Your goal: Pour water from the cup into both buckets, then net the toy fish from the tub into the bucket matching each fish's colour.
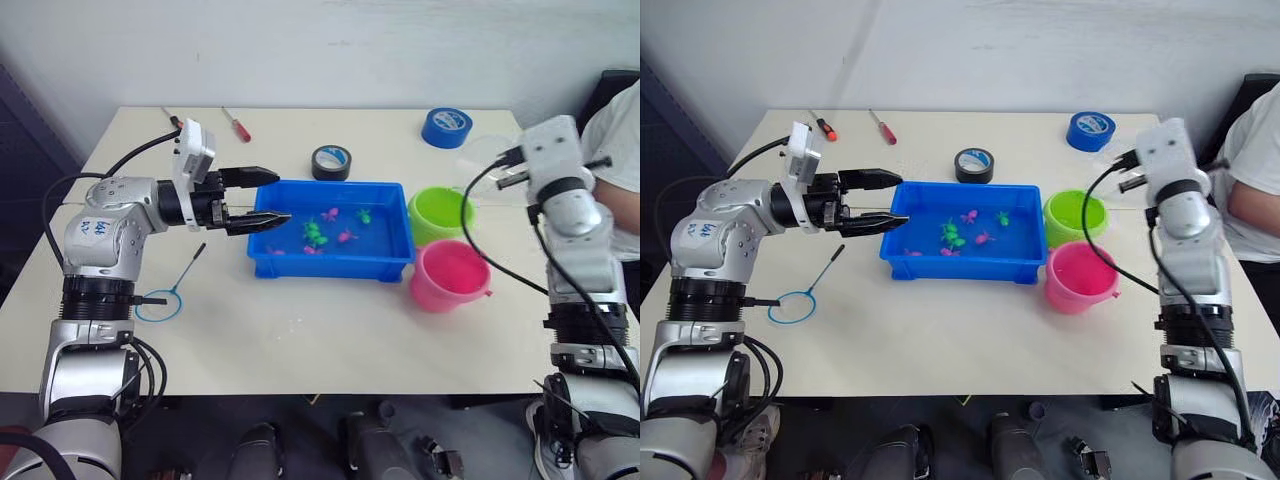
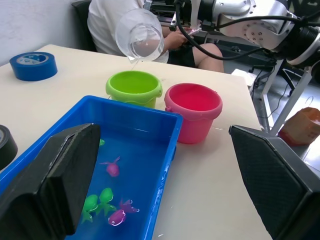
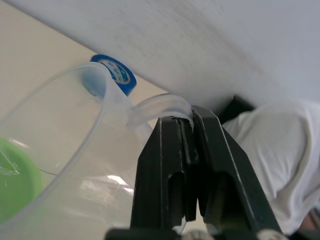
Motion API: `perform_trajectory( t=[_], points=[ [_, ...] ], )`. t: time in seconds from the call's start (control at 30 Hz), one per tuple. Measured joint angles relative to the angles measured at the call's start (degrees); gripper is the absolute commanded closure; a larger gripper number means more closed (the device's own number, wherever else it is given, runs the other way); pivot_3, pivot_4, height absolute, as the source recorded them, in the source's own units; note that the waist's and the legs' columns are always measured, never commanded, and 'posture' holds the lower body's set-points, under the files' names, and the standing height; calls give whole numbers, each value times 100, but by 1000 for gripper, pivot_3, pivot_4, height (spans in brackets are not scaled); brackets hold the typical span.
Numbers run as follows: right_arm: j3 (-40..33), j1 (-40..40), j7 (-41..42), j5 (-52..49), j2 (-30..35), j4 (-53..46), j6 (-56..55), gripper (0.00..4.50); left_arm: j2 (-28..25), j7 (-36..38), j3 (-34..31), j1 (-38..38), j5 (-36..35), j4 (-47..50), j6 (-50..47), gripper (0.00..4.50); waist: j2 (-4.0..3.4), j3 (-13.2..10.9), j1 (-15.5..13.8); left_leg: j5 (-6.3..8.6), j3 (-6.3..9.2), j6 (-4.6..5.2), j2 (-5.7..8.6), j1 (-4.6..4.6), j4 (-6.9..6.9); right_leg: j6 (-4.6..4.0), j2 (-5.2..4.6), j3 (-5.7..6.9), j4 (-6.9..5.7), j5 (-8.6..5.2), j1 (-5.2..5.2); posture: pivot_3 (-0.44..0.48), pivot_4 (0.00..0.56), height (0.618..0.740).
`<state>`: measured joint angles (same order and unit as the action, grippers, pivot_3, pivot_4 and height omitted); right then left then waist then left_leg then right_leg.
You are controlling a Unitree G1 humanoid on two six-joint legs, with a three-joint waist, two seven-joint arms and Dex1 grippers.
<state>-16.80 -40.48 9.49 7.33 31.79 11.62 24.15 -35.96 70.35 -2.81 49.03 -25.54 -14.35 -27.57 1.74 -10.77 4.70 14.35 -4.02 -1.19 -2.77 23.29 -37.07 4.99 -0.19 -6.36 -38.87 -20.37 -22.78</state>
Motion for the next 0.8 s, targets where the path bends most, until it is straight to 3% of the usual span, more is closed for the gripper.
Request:
perform_trajectory(
  t=[0.13,0.37,0.5,0.8],
  points=[
    [-1143,300,-384,-865,-519,-379,865,4446,146,38,97,28,0,8,6,0,0,0,-4,0,2,0,0,-1,0,0,1,-1,0,0,2,0,150,734],
    [-2224,858,-1160,-1832,-1583,-958,1528,4446,211,93,193,28,2,4,17,0,-2,-1,47,-2,-3,-3,-4,-7,9,0,12,-10,-3,0,-1,0,150,734],
    [-2425,904,-1490,-2199,-1968,-917,1443,4446,211,148,284,30,10,-3,14,0,-3,-2,37,-1,-4,-2,0,-6,9,0,8,-10,-1,0,-1,0,150,734],
    [-2276,1001,-1815,-2427,-2004,-588,949,4446,153,173,316,30,10,7,-75,0,-3,-2,32,0,-3,0,-1,-5,12,0,8,-10,5,0,-1,0,150,734]
  ],
)
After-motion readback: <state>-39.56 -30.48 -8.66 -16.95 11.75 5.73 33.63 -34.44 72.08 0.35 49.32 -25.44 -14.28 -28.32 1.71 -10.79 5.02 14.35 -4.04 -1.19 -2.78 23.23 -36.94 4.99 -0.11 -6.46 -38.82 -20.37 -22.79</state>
